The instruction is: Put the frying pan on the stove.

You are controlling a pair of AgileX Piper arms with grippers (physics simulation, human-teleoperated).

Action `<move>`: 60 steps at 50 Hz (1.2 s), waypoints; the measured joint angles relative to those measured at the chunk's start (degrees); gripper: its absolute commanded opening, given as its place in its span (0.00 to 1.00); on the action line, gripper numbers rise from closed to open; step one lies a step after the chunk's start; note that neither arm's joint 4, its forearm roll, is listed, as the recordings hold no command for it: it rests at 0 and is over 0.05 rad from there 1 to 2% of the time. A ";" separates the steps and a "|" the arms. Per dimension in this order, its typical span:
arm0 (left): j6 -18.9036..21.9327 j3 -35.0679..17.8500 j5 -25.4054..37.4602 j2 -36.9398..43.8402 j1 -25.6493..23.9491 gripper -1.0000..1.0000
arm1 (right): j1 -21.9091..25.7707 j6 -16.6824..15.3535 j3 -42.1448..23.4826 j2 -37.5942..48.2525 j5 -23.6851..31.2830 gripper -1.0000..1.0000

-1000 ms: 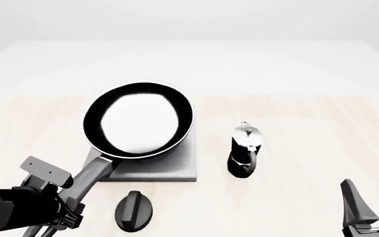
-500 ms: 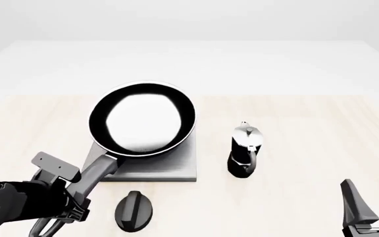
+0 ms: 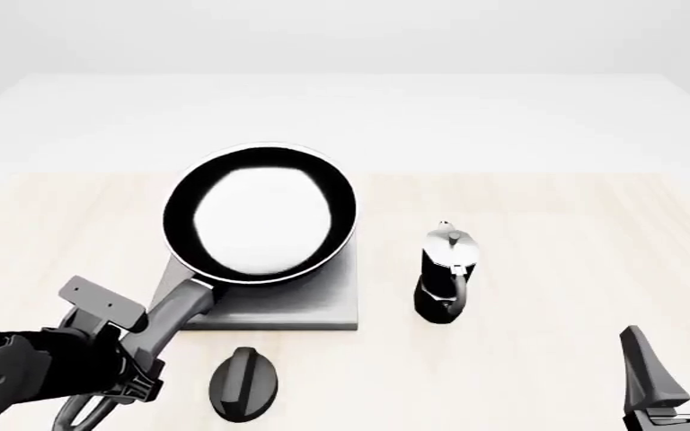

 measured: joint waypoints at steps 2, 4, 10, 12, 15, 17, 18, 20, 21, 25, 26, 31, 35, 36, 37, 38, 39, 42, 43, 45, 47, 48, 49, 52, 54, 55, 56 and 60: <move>-0.42 0.02 -0.05 0.08 -0.22 1.00 | 0.00 0.00 0.00 0.00 0.00 1.00; -0.43 0.07 -0.13 0.27 -0.13 1.00 | 0.00 0.00 0.00 0.00 0.00 1.00; -0.77 0.24 -0.03 0.11 0.08 1.00 | 0.00 0.00 0.00 0.00 0.00 1.00; -0.83 0.25 0.14 -0.07 0.21 1.00 | 0.00 0.00 0.00 0.00 0.00 1.00; -0.79 0.28 0.50 -0.53 0.51 1.00 | 0.00 0.00 0.00 0.00 0.00 1.00; -0.71 0.26 0.87 -0.99 0.72 1.00 | 0.00 0.00 0.00 0.00 0.00 1.00; -0.66 0.23 1.10 -1.26 0.82 1.00 | 0.00 0.00 0.00 0.00 0.00 1.00; -0.49 0.09 1.64 -1.87 1.05 1.00 | 0.00 0.00 0.00 0.00 0.00 1.00; -0.43 -0.01 1.94 -2.18 1.14 1.00 | 0.00 0.00 0.00 0.00 0.00 1.00; -0.02 -0.60 3.25 -3.46 1.58 1.00 | 0.00 0.00 0.00 0.00 0.00 1.00; 0.11 -0.82 3.66 -3.82 1.67 1.00 | 0.00 0.00 0.00 0.00 0.00 1.00; 0.76 -2.16 5.86 -5.65 2.05 1.00 | 0.00 0.00 0.00 0.00 0.00 1.00; 1.24 -3.11 7.39 -6.93 2.24 1.00 | 0.00 0.00 0.00 0.00 0.00 1.00; 1.34 -3.31 7.71 -7.21 2.26 1.00 | 0.00 0.00 0.00 0.00 0.00 1.00; 1.44 -3.50 8.04 -7.50 2.30 1.00 | 0.00 0.00 0.00 0.00 0.00 1.00; 1.54 -3.70 8.36 -7.77 2.32 1.00 | 0.00 0.00 0.00 0.00 0.00 1.00; 1.63 -3.90 8.68 -8.03 2.32 1.00 | 0.00 0.00 0.00 0.00 0.00 1.00; 1.98 -4.62 9.79 -8.91 2.38 1.00 | 0.00 0.00 0.00 0.00 0.00 1.00; 2.10 -4.88 10.19 -9.23 2.38 1.00 | 0.00 0.00 0.00 0.00 0.00 1.00; 2.34 -5.36 10.94 -9.82 2.40 1.00 | 0.00 0.00 0.00 0.00 0.00 1.00; 2.62 -5.90 11.78 -10.51 2.50 1.00 | 0.00 0.00 0.00 0.00 0.00 1.00; 2.77 -6.17 12.18 -10.83 2.54 1.00 | 0.00 0.00 0.00 0.00 0.00 1.00; 2.90 -6.46 12.61 -11.17 2.56 1.00 | 0.00 0.00 0.00 0.00 0.00 1.00; 3.33 -7.36 13.94 -12.24 2.63 1.00 | 0.00 -0.01 0.00 0.00 0.00 1.00; 3.66 -8.03 14.92 -13.01 2.70 1.00 | 0.00 0.00 0.00 0.00 0.00 1.00; 3.85 -8.38 15.44 -13.42 2.76 1.00 | 0.00 0.00 0.00 0.00 0.00 1.00; 4.02 -8.71 15.92 -13.80 2.81 1.00 | 0.00 0.00 0.00 0.00 0.00 1.00; 4.77 -10.18 17.98 -15.35 2.98 1.00 | 0.00 0.00 0.00 0.00 0.00 1.00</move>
